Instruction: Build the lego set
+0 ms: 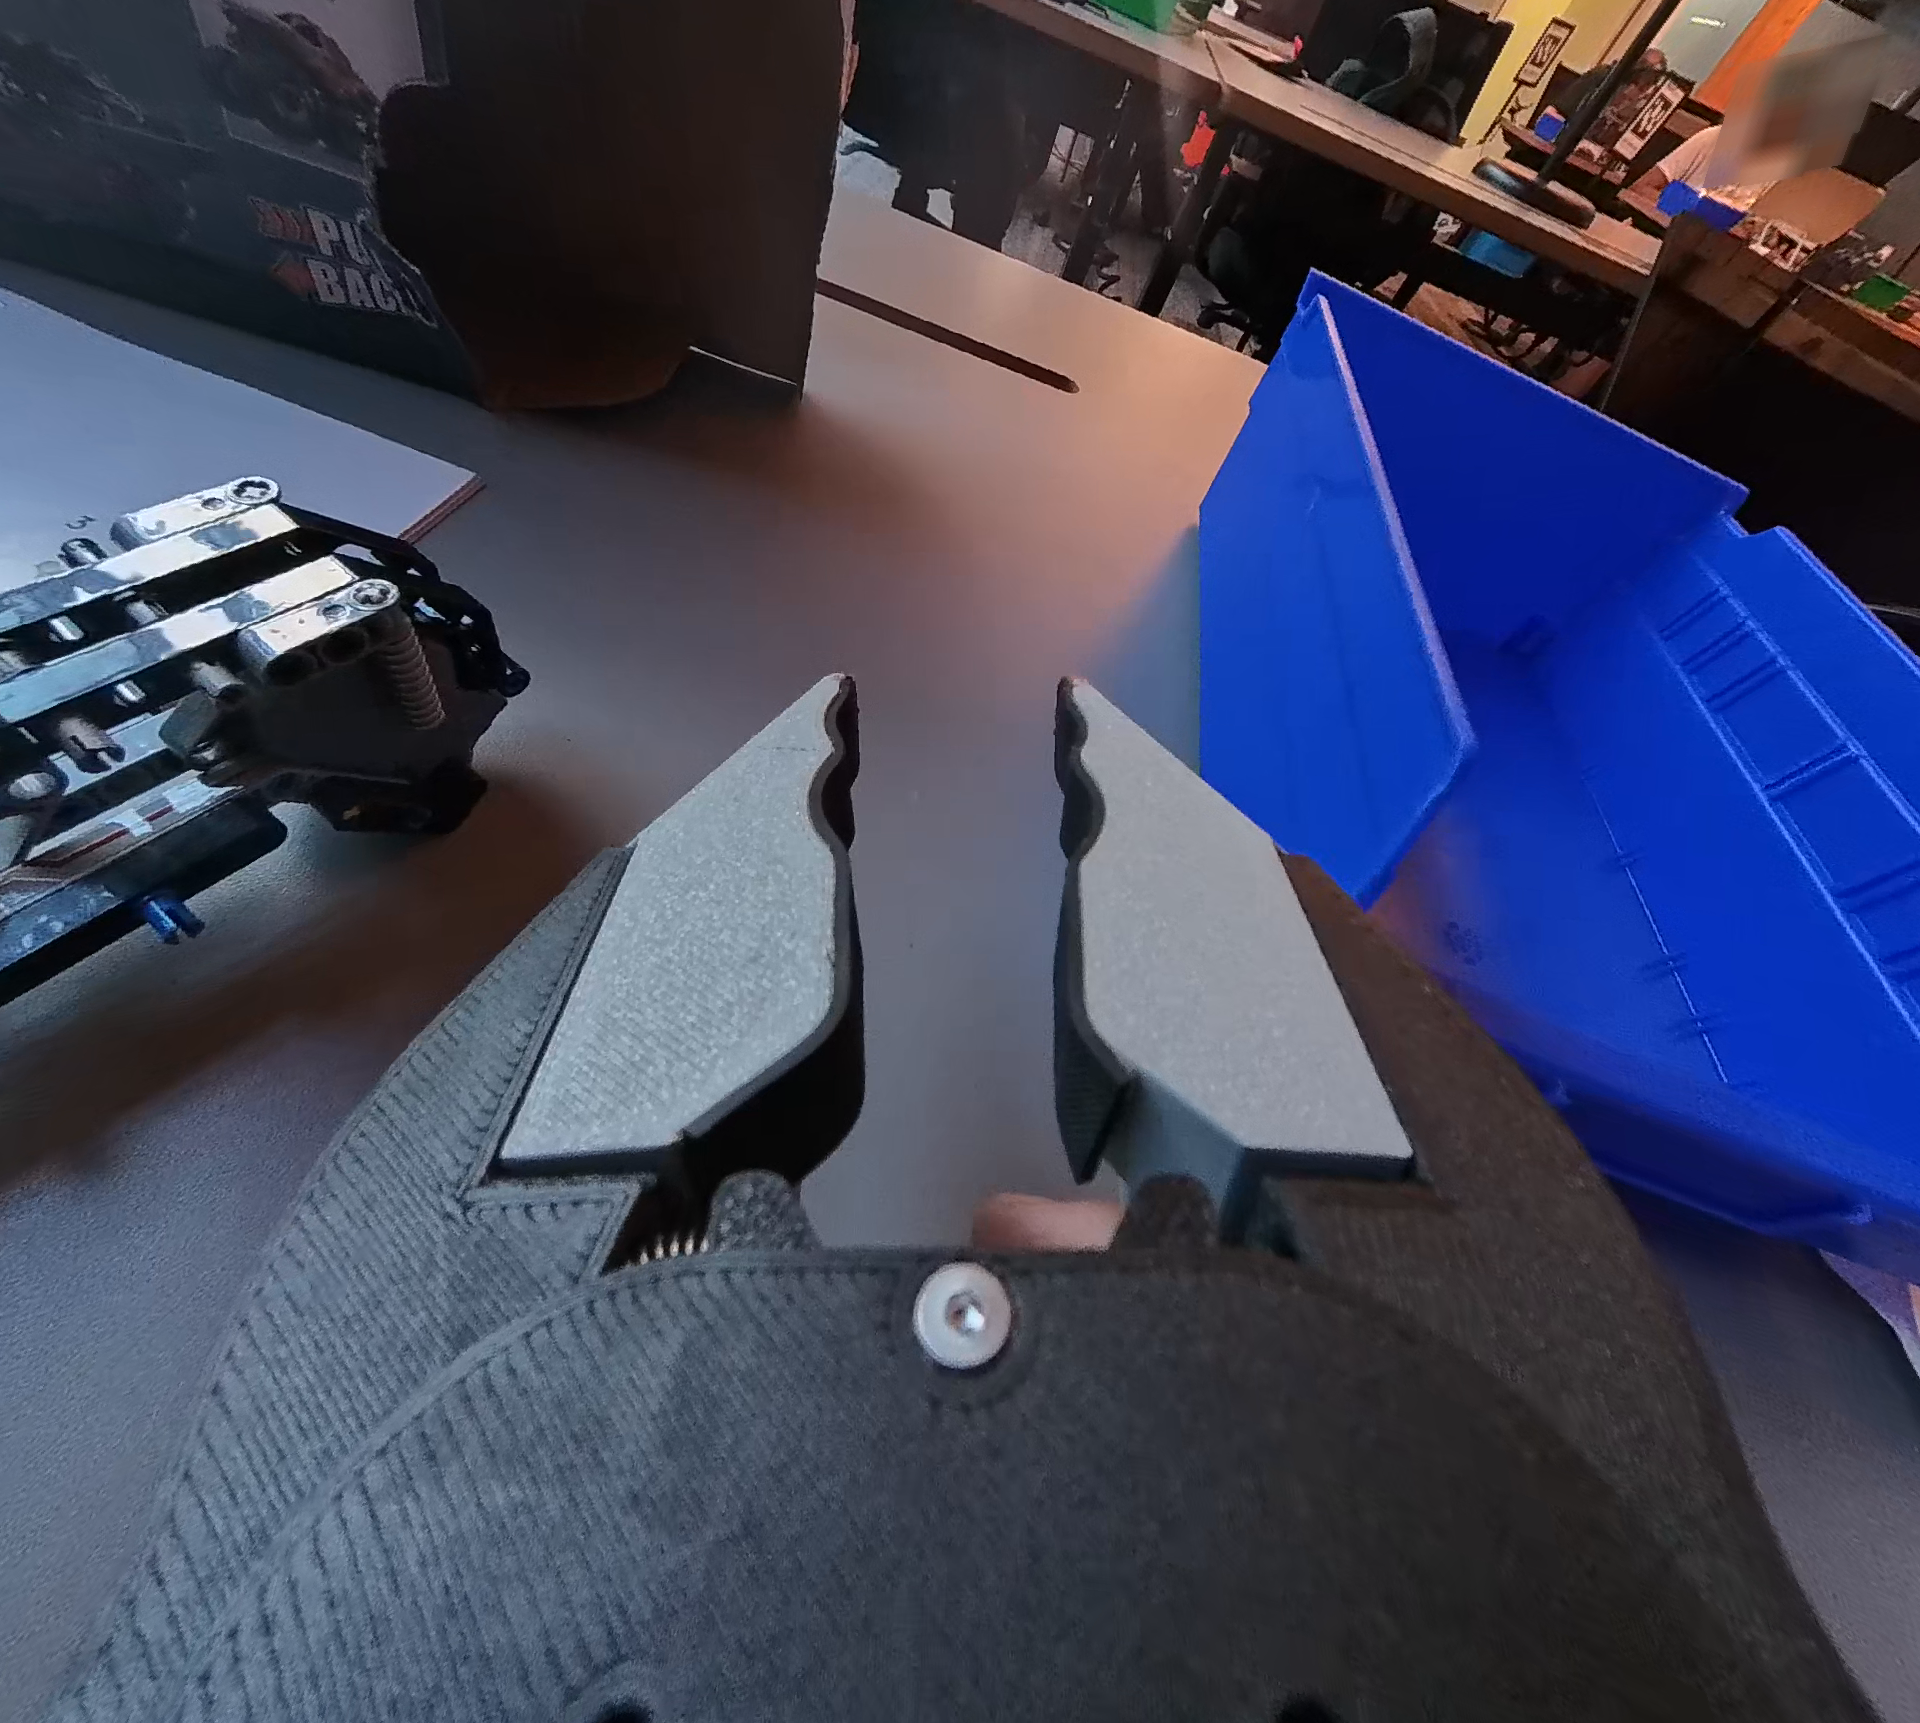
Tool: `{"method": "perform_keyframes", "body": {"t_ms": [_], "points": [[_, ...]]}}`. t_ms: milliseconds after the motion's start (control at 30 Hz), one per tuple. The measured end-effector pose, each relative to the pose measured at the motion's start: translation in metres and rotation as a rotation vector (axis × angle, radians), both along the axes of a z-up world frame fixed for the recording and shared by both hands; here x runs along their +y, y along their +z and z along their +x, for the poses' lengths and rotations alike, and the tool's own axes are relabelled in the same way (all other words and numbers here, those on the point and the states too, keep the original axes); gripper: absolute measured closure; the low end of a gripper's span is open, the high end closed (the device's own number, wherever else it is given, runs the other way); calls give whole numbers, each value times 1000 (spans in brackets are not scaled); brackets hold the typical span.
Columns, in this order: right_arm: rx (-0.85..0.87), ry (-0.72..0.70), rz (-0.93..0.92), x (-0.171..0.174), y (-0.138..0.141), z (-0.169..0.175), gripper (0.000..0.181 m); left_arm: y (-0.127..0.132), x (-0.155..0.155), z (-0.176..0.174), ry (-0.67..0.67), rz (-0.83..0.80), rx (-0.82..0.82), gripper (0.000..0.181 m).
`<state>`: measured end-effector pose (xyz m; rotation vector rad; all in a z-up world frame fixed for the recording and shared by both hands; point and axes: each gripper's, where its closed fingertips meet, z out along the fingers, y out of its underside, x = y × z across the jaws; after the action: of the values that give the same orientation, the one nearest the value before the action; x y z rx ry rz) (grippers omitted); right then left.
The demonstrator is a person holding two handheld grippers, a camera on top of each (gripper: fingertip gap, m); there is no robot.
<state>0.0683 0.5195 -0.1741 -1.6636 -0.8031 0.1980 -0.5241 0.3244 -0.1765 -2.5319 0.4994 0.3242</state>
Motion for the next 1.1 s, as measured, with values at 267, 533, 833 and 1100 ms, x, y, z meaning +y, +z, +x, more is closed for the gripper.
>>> {"method": "perform_keyframes", "body": {"t_ms": [267,533,833,1100], "points": [[4,3,1,0,1,0,148,-29,39,34,53,79,-61,151],[8,6,1,0,1,-1,148,-34,60,49,76,85,-320,146],[-4,-7,6,0,1,1,149,-45,-7,6,45,-254,-11,163],[-16,-18,2,1,-1,1,150,-11,48,27,84,53,-217,159]]}}
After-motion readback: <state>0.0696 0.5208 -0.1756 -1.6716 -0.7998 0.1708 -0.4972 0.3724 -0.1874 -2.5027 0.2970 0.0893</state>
